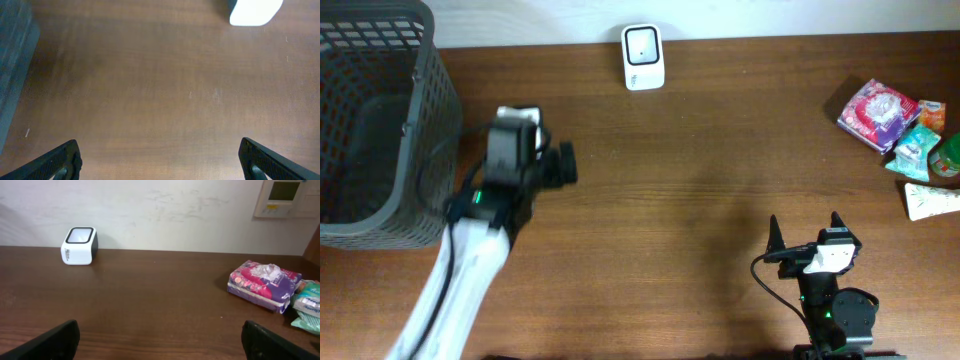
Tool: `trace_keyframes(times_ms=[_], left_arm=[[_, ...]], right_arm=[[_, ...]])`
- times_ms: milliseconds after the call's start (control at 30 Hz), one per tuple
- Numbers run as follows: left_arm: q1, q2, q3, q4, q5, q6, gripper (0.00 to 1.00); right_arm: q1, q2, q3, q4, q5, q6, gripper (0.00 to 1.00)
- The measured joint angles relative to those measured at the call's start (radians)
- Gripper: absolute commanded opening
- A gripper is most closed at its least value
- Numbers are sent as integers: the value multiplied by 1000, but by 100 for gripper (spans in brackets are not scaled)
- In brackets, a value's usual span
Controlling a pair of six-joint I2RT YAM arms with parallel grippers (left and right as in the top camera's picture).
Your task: Scan the item barcode
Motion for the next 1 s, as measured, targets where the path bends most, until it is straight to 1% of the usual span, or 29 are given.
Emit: trace_keyframes(times_ms=[67, 100, 133, 167, 200, 267, 333, 433, 533, 633, 733, 900, 1000], left_arm=[[1, -203, -140, -11, 23, 0, 99], [1, -277, -176, -10, 38, 0, 99], [1, -398, -225, -44, 56, 0, 99], [1, -467, -235, -81, 61, 0, 99], [1, -561, -240, -150, 67, 0, 99], [1, -644, -242, -224, 71, 0, 99], [1, -692, -248, -235, 71, 13, 99], [1, -838, -372, -119, 76, 75, 99], [21, -1012, -539, 84, 98, 122, 99], [85, -1131, -686, 270, 195, 227, 99], [132, -1183, -767, 343, 267, 297, 99], [177, -1252, -911, 476, 289, 315, 99], [181, -1292, -978, 589, 277, 319, 99]], right_arm=[[0, -1, 0, -1, 0, 0, 99], [0, 0, 0, 0, 0, 0, 98], [0, -2, 0, -1, 0, 0, 99], [0, -1, 0, -2, 0, 0, 98], [0, 0, 0, 0, 0, 0, 99], [0, 0, 0, -1, 0, 0, 99], [0, -1, 0, -1, 0, 0, 99], [0, -1, 0, -1, 0, 0, 98], [0, -1, 0, -1, 0, 0, 99], [0, -1, 0, -1, 0, 0, 99], [0, -1, 0, -1, 0, 0, 99], [0, -1, 0, -2, 0, 0, 99], [0, -1, 0, -1, 0, 0, 98]])
